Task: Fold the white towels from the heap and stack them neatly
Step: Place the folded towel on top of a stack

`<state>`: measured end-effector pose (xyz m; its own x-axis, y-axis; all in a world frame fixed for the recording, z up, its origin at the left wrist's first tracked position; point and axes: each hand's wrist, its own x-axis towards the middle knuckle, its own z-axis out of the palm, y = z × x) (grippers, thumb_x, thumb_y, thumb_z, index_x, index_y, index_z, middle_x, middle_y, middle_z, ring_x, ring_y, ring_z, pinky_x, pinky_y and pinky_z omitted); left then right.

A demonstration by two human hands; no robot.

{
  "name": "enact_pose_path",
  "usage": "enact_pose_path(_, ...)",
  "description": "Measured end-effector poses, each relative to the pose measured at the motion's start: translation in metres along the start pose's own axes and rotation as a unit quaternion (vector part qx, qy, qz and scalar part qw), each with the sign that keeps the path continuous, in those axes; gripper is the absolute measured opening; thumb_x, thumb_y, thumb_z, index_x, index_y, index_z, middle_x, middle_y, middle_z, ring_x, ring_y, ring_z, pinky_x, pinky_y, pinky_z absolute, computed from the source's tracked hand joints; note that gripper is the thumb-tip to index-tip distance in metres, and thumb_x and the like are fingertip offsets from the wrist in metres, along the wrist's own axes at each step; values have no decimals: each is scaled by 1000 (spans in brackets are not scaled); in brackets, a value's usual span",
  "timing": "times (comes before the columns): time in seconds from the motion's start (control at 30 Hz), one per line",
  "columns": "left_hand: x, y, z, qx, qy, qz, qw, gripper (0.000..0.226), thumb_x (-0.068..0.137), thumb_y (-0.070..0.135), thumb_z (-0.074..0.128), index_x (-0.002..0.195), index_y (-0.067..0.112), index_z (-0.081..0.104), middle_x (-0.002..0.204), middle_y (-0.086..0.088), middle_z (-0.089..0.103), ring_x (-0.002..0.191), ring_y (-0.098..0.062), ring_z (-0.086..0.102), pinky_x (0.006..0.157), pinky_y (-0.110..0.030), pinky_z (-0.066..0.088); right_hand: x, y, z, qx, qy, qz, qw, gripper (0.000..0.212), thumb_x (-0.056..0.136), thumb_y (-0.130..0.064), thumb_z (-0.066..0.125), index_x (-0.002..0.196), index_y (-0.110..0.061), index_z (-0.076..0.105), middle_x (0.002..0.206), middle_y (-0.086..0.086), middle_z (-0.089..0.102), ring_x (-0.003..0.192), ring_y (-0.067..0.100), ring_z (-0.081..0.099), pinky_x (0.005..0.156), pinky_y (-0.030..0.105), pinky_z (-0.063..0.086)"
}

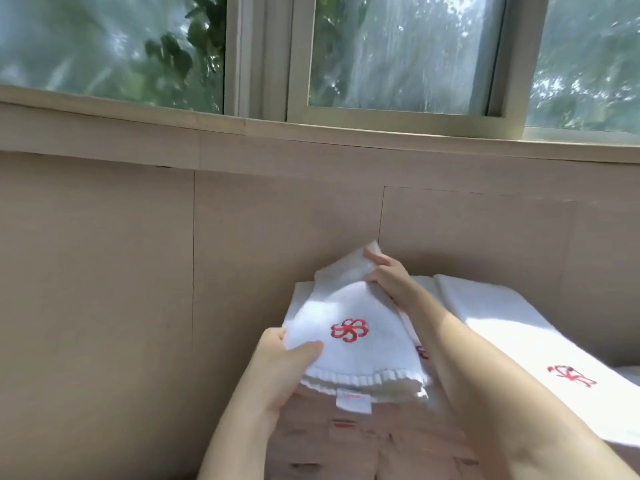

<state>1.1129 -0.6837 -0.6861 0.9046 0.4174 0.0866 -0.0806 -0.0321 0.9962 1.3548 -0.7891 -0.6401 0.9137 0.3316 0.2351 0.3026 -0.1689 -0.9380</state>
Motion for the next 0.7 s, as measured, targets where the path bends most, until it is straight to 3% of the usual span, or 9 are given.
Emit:
enact_pose_path(0.07, 4, 1, -3, -48, 38, 12, 998, 48, 59, 22, 64, 101, 1, 55, 89, -13, 66, 72, -23, 59, 60, -30, 46, 6, 3, 7, 61, 15, -54, 997, 75, 77, 17, 42, 137, -26, 50, 122, 2, 59, 62, 3, 59, 53, 12, 46)
enact_pose_path(0.13, 6, 0, -6, -60, 65, 18, 996, 49, 61, 21, 70, 106, 10, 52, 99, -14, 68, 80, -27, 65, 65, -34, 51, 9, 12, 13, 52, 5, -27, 998, 70, 83, 14, 47, 141, -24, 44, 126, 6, 59, 71, 9, 62, 58, 15, 49)
enact_pose_path(0.2, 7, -4, -6, -36, 76, 10, 996, 48, 62, 23, 71, 104, 12, 51, 102, -15, 66, 87, -29, 66, 68, -37, 52, 8, 23, 18, -112, -29, 35, 993, 58, 88, -2, 57, 141, -21, 43, 127, 11, 58, 86, 23, 64, 71, 23, 50)
enact_pose_path(0.27, 9, -9, -5, 9, 92, -5, 996, 45, 66, 25, 72, 104, 12, 52, 105, -14, 65, 94, -30, 64, 73, -38, 52, 9, 30, 21, -283, -39, 35, 958, 51, 87, -12, 63, 136, -12, 49, 130, 12, 56, 109, 26, 59, 84, 23, 42)
enact_pose_path(0.37, 13, -15, -8, 29, 99, -7, 995, 33, 81, 14, 70, 108, 16, 51, 111, -11, 62, 99, -29, 62, 83, -41, 52, 7, 25, 28, -333, 12, -11, 943, 43, 86, -14, 66, 128, -7, 57, 134, 9, 54, 124, 24, 49, 90, 21, 36)
enact_pose_path(0.43, 12, -15, -10, 22, 98, -3, 995, 44, 82, 13, 71, 119, 19, 49, 121, -9, 56, 106, -30, 59, 90, -47, 51, 4, 25, 30, -345, 31, -21, 938, 40, 88, -14, 64, 127, -6, 58, 133, 11, 55, 125, 26, 47, 91, 22, 35)
enact_pose_path(0.53, 11, -11, -11, 31, 152, 29, 987, 62, 82, 13, 72, 135, 21, 43, 137, -6, 44, 113, -23, 49, 89, -37, 46, -3, 21, 31, -412, 8, -14, 911, 34, 92, -18, 53, 124, -5, 57, 126, 14, 58, 119, 31, 51, 85, 27, 41)
enact_pose_path(0.6, 10, -9, -12, 26, 175, 43, 983, 62, 81, 14, 73, 136, 22, 43, 137, -7, 43, 111, -21, 47, 87, -36, 43, -9, 14, 31, -431, -16, -8, 902, 29, 89, -16, 51, 115, -5, 59, 115, 13, 62, 107, 31, 56, 72, 26, 41)
enact_pose_path(0.7, 11, -12, -14, 47, 133, 8, 990, 62, 82, 19, 72, 135, 24, 42, 130, -4, 49, 111, -26, 54, 94, -45, 48, -20, 8, 28, -472, -39, -10, 881, 8, 81, -16, 54, 81, -9, 58, 81, 7, 60, 79, 28, 55, 50, 24, 31)
